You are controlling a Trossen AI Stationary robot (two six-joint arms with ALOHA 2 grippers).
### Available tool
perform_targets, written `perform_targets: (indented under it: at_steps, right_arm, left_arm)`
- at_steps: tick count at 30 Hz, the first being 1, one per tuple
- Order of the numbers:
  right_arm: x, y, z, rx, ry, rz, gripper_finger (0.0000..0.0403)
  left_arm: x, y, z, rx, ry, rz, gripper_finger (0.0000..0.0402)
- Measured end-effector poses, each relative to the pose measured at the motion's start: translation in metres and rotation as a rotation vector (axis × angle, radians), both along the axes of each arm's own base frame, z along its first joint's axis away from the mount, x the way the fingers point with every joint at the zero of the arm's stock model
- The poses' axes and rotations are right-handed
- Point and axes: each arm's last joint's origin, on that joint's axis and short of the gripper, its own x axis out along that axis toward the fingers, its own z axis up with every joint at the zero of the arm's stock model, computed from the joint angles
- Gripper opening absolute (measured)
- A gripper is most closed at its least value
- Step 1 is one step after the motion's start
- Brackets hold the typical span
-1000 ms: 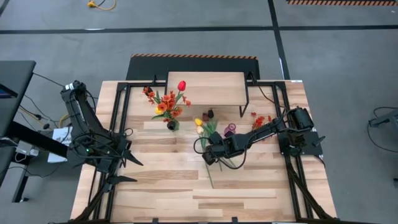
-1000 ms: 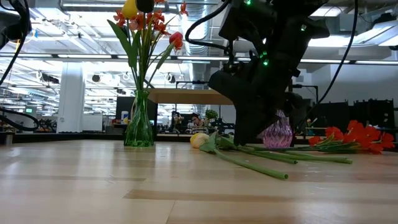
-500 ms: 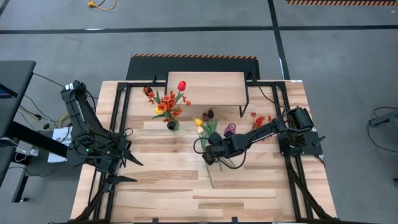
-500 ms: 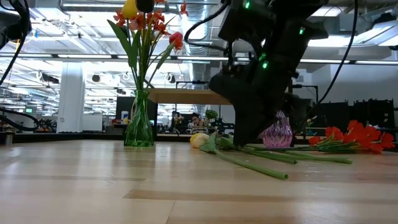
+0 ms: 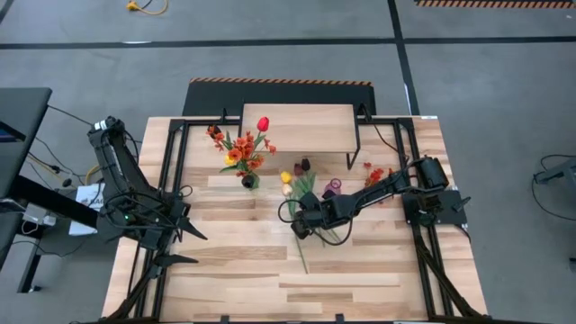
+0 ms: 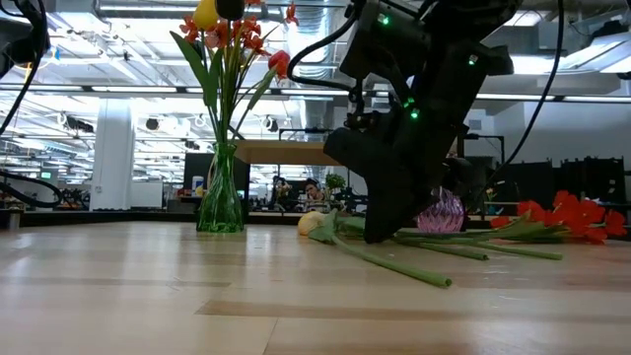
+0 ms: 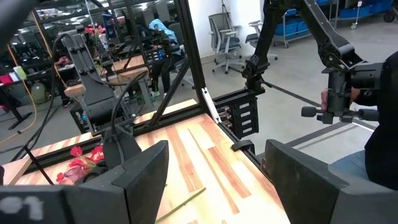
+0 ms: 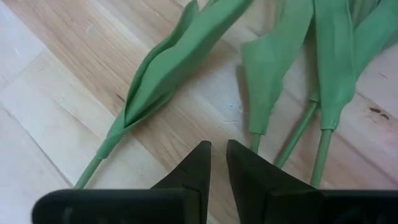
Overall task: Pick and place flowers into a vace then onto a shelf
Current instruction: Put the yellow tulip into the purple vase
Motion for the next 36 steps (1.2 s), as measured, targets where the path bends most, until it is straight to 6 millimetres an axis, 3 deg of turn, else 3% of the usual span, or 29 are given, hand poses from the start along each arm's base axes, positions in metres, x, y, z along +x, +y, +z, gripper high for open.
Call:
perform_targets:
  at_steps: [7,26,36]
  right_arm:
    - [-0.001,0.0,0.0,-0.003,0.006,-0.001,0.0005]
    - [0.006,0.003,0.013,-0.02,0.043,0.059,0.0122]
    - [0.008,0.004,0.027,-0.121,0.09,0.059,0.0129]
  left_arm:
    - [0.0,0.0,0.0,0.0,0.0,0.001,0.0256]
    - [0.0,0.0,0.0,0.001,0.0,0.002,0.0256]
    - [0.0,0.0,0.0,0.001,-0.001,0.002,0.0256]
